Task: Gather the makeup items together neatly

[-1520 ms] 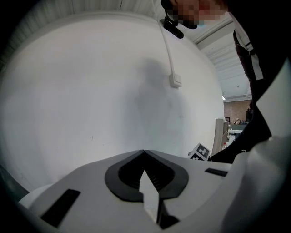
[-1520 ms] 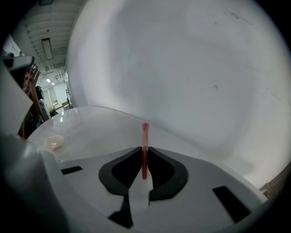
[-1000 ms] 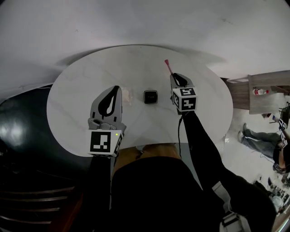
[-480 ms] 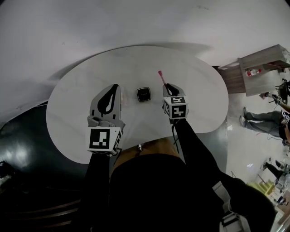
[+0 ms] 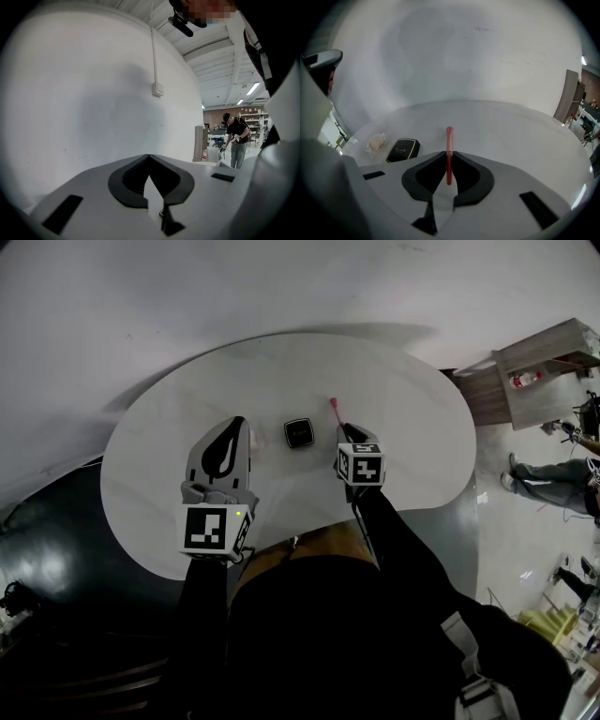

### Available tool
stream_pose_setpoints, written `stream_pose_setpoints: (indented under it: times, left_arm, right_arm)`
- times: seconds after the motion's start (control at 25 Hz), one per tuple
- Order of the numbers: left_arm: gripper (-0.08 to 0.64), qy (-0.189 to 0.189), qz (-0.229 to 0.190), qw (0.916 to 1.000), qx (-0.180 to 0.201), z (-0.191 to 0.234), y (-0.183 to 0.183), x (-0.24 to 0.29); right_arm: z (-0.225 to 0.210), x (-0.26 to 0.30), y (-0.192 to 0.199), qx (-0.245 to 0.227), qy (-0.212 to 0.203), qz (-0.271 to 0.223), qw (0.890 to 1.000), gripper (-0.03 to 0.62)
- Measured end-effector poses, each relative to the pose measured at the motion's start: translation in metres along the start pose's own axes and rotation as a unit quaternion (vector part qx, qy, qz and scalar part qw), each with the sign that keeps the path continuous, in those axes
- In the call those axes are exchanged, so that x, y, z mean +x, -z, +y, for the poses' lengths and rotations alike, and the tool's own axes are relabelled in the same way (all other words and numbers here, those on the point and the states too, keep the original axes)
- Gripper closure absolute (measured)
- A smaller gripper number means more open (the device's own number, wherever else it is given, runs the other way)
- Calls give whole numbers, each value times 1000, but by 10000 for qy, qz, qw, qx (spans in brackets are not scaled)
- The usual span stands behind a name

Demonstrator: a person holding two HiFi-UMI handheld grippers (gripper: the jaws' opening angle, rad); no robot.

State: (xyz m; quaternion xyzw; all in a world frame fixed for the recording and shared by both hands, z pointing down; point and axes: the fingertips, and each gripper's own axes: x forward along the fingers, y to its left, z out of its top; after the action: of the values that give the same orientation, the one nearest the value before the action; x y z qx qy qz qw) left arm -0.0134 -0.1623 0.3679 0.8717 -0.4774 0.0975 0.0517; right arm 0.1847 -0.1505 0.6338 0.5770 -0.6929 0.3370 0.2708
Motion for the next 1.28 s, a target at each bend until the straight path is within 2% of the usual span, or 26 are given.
stream_pose_setpoints:
  times: [0.24,0.52,0.68,0.92,1.0,1.12,1.28]
  left_arm:
    - [546,-18,-24,10000,28,-1,-4,0]
    - [546,-52,-63,9999,74,-3,-7,-5]
    - [546,-54,-96,9999,56,-2,-11,-9]
    - [546,-39,-178,9998,90,4,-16,-24]
    - [546,-65,-252,9996,122,7,-23,-31]
    - [546,-118,-375,9989,244,13,-34,-44]
    - [546,-223,-519,9978,346,29,-47,-66]
  right_arm:
    - [-6,4,16,225,217,304,9990,531]
    - [-8,2,20,219,287,363,9987,529]
    - [-1,-2,13,188,62,228,9995,468]
    - [5,-23,-19,40,-60,-324,9994,466]
    - [14,-34,-35,-155,-142,-605,9979,466]
    - [36,-54,-63,-465,-278,-1071,9928,466]
    - [72,-86,-98,-838,-421,-1721,9806,466]
